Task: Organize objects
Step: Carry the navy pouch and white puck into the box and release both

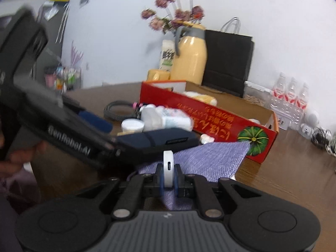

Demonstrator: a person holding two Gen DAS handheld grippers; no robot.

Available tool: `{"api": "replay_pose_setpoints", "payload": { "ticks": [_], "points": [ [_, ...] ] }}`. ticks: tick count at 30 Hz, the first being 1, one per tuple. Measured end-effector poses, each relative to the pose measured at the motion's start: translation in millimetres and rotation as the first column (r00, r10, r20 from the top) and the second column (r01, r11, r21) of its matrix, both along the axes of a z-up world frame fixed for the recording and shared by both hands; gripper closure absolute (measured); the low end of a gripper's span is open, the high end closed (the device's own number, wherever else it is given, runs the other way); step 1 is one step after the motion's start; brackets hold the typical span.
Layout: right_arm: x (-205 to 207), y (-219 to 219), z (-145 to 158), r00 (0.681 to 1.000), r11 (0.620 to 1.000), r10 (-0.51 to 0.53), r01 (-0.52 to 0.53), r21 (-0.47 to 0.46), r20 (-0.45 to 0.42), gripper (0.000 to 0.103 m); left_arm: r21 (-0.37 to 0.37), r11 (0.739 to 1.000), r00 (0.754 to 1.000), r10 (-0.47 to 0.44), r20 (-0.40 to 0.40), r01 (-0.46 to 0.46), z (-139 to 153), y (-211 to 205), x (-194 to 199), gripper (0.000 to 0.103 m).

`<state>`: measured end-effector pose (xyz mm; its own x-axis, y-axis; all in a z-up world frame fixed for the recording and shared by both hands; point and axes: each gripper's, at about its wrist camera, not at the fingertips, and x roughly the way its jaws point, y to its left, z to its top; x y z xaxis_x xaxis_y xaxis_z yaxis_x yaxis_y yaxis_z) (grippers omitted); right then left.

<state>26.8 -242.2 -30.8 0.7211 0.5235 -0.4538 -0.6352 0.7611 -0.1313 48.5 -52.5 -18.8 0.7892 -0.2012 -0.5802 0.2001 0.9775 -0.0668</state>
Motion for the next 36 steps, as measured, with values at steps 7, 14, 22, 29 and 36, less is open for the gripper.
{"api": "replay_pose_setpoints", "payload": {
  "ticks": [7,14,22,29,36],
  "points": [
    [5.4,-18.9,10.3,0.999,0.993,-0.042,0.044,0.111,-0.018,0.095,-0.048,0.998,0.999,-0.051,-0.015,0.050,0.8,-4.3,10.9,0.017],
    [8.5,-21.4,13.2,0.998,0.988,-0.063,0.065,0.142,-0.017,0.095,-0.173,0.984,0.996,-0.056,-0.070,0.043,-0.9,6.6,35.3,0.018],
    [11.2,-20.4,11.6,0.997,0.985,-0.067,0.071,0.160,-0.032,0.095,-0.153,0.986,0.994,-0.075,-0.075,0.063,-2.0,0.9,42.0,0.034],
    [14.7,-19.8,14.6,0.997,0.982,-0.071,0.076,0.175,-0.033,0.095,-0.157,0.987,0.997,-0.050,-0.052,0.041,0.4,4.8,35.9,0.044],
    [17.9,-14.8,26.1,0.998,0.979,-0.057,0.056,0.195,-0.001,0.095,-0.151,0.988,0.999,-0.040,0.009,0.041,16.6,8.5,25.3,0.045]
  ]
}}
